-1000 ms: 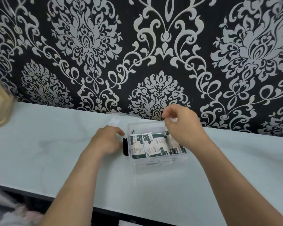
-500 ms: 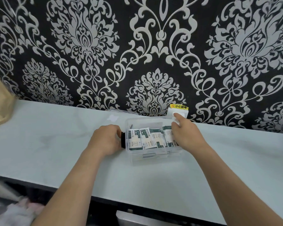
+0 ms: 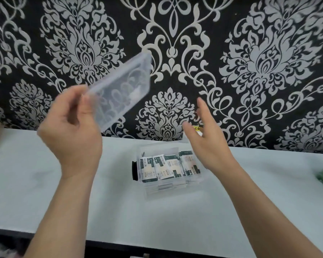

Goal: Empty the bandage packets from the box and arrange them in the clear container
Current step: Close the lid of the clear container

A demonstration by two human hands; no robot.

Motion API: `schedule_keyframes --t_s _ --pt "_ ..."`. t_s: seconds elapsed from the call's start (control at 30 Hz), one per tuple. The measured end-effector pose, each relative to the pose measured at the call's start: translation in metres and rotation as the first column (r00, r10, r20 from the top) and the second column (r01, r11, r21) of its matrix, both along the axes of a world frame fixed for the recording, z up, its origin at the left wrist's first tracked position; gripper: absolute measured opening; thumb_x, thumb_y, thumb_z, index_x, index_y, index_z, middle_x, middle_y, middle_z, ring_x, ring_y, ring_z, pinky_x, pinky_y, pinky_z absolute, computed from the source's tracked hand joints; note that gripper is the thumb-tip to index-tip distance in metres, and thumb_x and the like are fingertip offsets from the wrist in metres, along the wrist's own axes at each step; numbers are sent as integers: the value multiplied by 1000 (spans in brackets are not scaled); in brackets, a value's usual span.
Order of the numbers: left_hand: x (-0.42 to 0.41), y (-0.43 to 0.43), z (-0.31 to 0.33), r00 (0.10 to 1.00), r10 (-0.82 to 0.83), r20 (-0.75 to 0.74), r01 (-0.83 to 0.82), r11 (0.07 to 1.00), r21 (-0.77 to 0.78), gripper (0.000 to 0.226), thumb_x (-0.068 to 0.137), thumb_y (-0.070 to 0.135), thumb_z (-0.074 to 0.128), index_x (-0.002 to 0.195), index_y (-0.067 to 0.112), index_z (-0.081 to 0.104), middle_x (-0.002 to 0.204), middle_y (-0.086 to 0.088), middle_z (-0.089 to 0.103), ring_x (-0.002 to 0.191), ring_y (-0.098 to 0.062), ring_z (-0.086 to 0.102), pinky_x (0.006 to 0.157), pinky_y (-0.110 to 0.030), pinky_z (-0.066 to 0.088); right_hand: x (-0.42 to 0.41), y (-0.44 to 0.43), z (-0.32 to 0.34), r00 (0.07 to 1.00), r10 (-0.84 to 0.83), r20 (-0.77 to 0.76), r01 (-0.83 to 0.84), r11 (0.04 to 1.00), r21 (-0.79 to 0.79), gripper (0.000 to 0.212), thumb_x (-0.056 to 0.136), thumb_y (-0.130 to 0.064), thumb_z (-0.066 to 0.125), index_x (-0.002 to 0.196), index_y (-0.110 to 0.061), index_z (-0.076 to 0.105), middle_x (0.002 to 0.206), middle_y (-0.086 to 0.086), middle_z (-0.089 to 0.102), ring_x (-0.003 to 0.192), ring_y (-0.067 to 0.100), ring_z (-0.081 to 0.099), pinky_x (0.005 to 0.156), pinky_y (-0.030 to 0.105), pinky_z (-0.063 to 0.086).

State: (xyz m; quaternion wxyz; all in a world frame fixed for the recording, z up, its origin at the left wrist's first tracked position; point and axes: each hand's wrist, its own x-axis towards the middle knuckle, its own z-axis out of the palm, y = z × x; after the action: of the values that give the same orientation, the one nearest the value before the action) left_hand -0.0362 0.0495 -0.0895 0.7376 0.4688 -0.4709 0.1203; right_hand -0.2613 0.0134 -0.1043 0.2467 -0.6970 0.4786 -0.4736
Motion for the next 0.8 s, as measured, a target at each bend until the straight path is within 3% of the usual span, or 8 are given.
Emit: schedule_keyframes --t_s 0.07,0.17,0.23,0.3,0.37,0.53,0.63,0.8 --pt "-21 7 22 969 -209 -131 211 978 -1 15 96 14 56 100 22 67 84 6 71 75 -11 70 69 -25 55 -2 2 15 984 77 164 -76 997 -8 70 97 -33 54 154 -31 13 152 -11 37 132 4 43 109 32 38" --pt "-40 4 23 828 -379 -413 464 877 126 15 96 9 57 98 17 70 76 2 73 65 -15 71 62 -29 59 -16 1 24 944 126 305 -142 989 31 44 97 -21 55 140 -26 46 109 -6 67 84 9 67 64 23 53" --pt "-41 -3 11 827 -328 -456 490 819 300 15 95 12 59 101 14 72 79 1 73 63 -10 68 61 -29 58 -28 -1 16 972 27 232 -53 993 106 14 97 -20 56 105 -22 68 75 0 66 56 13 61 48 24 44" --pt "-40 -11 -3 842 -287 -457 500 735 459 17 97 14 56 99 13 73 79 -1 72 55 -7 63 56 -26 55 -41 -6 -1 995 -73 61 59 975 216 27 96 -22 56 79 -4 66 61 5 60 44 12 53 49 27 40" --pt "-40 -19 -17 891 -244 -382 443 646 622 21 98 12 51 96 11 71 83 -6 70 55 -11 57 60 -28 51 -46 -8 -15 987 -128 -96 151 944 293 39 92 -25 57 70 8 56 56 7 54 43 13 54 53 30 39" --pt "-39 -29 -37 907 -305 -291 392 354 849 50 90 -4 47 138 12 49 137 -3 53 119 -20 51 104 -36 41 -40 -6 -28 907 -203 -369 316 907 278 45 92 -30 55 55 -6 59 47 2 60 61 26 62 63 31 51" --pt "-37 -30 -41 920 -319 -228 340 362 868 61 86 -3 51 143 16 43 141 0 49 119 -15 50 102 -31 39 -36 -6 -28 838 -222 -499 374 899 228 44 93 -34 53 61 -5 63 51 5 59 61 26 61 60 29 49" --pt "-33 -28 -44 949 -305 -80 188 342 921 51 88 5 53 136 19 52 137 -3 56 122 -22 53 106 -41 41 -34 -6 -31 792 -213 -572 402 888 225 48 93 -36 54 53 -13 40 48 1 44 51 23 45 48 27 31"
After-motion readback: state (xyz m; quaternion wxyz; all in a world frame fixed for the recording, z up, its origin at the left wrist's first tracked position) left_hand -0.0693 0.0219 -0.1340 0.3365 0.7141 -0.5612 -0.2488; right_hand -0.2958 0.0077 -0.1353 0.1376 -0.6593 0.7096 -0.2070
